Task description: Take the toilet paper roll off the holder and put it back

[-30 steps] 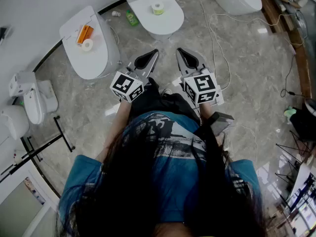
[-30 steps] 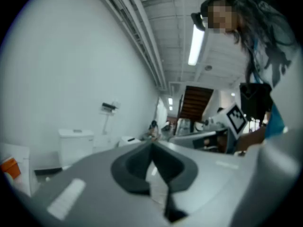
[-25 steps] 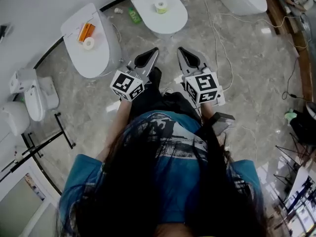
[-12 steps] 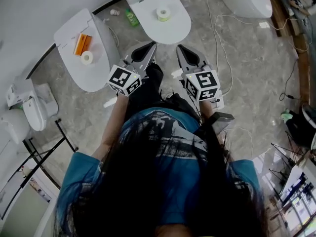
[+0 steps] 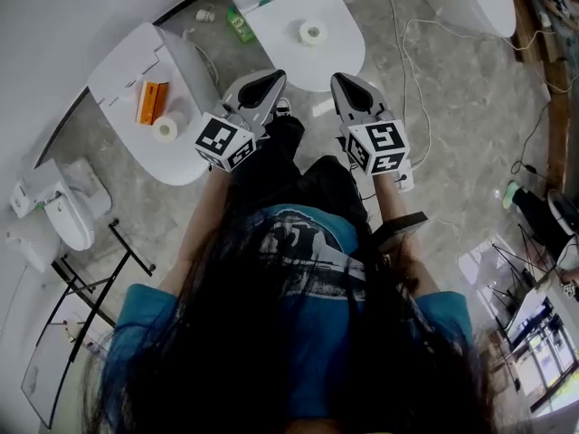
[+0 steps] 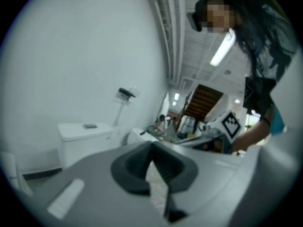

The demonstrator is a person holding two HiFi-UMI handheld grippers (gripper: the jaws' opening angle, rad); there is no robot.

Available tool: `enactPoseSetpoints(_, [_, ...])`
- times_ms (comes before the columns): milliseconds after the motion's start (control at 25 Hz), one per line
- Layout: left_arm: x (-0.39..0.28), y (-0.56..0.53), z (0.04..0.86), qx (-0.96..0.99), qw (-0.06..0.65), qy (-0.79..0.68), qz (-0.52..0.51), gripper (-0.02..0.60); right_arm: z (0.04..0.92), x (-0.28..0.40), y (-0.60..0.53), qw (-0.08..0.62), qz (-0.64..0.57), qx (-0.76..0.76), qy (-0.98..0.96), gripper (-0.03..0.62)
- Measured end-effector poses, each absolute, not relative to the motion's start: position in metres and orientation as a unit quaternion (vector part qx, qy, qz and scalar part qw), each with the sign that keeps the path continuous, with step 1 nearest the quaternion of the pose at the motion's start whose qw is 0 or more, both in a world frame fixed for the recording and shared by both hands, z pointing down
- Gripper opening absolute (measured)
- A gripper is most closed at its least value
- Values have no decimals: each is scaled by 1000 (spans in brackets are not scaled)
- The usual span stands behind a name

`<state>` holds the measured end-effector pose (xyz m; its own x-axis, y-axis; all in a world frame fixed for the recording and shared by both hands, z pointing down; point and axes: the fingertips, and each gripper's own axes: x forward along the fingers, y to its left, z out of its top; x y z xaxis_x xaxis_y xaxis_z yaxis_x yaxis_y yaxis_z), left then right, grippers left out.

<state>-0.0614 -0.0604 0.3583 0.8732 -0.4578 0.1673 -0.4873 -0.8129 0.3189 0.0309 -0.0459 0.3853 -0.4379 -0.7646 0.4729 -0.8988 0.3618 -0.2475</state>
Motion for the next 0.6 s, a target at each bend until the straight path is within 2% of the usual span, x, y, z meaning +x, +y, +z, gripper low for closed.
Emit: enactPoseSetpoints(600, [-54,-151,473,948,207,-224,86,-9,522,36,-128,237,256,467,-813,9])
